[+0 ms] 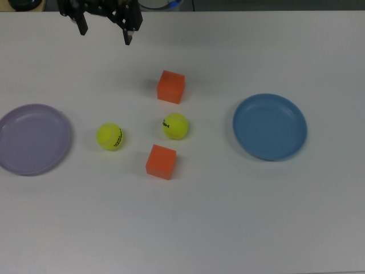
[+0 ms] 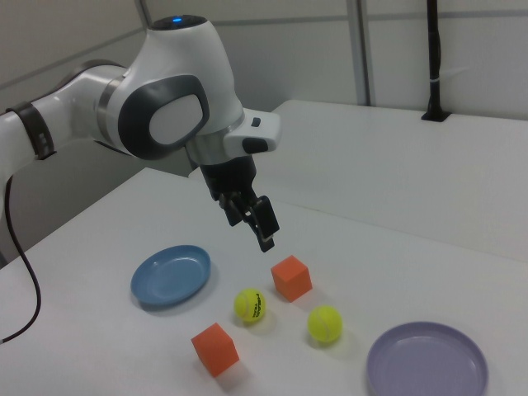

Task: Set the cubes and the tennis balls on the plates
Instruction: 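Move the gripper down over the first orange cube, then close the gripper on the orange cube, then carry the orange cube to the blue plate and release it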

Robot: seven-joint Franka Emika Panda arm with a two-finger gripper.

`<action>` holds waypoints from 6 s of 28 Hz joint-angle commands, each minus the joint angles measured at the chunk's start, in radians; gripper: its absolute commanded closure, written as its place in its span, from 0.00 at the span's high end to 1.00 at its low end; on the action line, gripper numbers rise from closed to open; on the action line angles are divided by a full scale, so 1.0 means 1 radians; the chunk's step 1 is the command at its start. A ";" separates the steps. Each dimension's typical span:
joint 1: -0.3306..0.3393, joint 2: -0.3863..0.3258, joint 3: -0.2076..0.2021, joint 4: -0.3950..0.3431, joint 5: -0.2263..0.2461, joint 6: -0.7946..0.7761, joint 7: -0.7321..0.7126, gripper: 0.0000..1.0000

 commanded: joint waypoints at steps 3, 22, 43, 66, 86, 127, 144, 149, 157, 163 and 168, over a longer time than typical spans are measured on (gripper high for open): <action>-0.006 -0.043 0.018 -0.021 0.000 -0.023 -0.068 1.00; -0.020 -0.165 0.167 -0.426 0.069 0.303 0.041 1.00; -0.034 -0.129 0.212 -0.713 0.074 0.647 0.112 1.00; -0.032 -0.070 0.212 -0.746 0.074 0.707 0.110 1.00; -0.025 -0.014 0.236 -0.742 0.074 0.708 0.109 1.00; -0.034 0.009 0.242 -0.699 0.072 0.682 0.078 0.97; -0.028 0.008 0.244 -0.635 0.070 0.667 0.037 0.11; -0.025 0.017 0.273 -0.470 0.070 0.471 0.035 0.11; 0.007 0.051 0.342 -0.322 0.072 0.415 0.090 0.11; 0.087 0.154 0.353 -0.247 0.023 0.426 0.181 0.14; 0.148 0.233 0.353 -0.216 -0.078 0.477 0.297 0.15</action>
